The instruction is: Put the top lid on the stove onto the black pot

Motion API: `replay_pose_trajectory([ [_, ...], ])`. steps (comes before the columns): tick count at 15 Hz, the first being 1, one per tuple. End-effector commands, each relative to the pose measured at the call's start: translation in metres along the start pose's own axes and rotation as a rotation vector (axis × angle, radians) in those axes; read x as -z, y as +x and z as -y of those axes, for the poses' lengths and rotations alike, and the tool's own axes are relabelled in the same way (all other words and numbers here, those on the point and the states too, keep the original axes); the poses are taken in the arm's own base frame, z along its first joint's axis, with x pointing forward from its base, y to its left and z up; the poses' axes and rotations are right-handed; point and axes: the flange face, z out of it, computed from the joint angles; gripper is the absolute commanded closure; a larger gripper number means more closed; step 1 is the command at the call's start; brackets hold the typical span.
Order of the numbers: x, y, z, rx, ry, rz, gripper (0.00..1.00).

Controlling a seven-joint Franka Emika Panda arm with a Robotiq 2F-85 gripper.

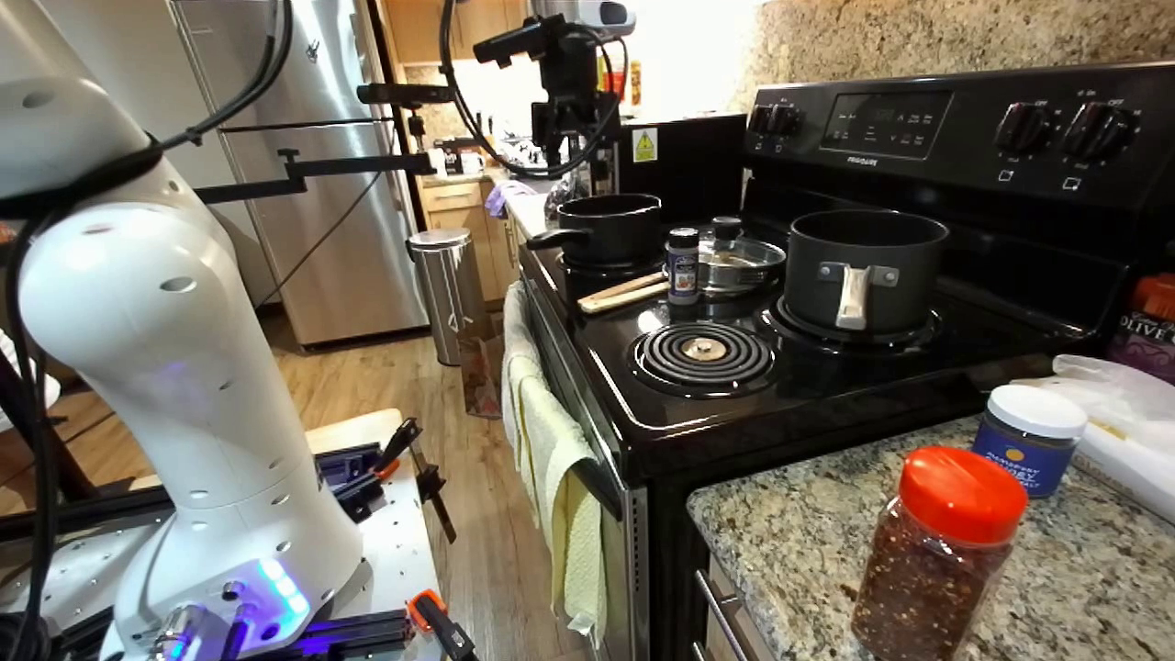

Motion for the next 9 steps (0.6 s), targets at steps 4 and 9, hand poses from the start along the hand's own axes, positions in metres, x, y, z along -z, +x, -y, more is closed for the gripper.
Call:
replay_pose_trajectory([
  [4, 0.015, 0.102, -0.016, 0.066, -0.006, -0.019, 0.00],
  [9, 0.010, 0.170, -0.033, 0.034, -0.027, -0.066, 0.00],
])
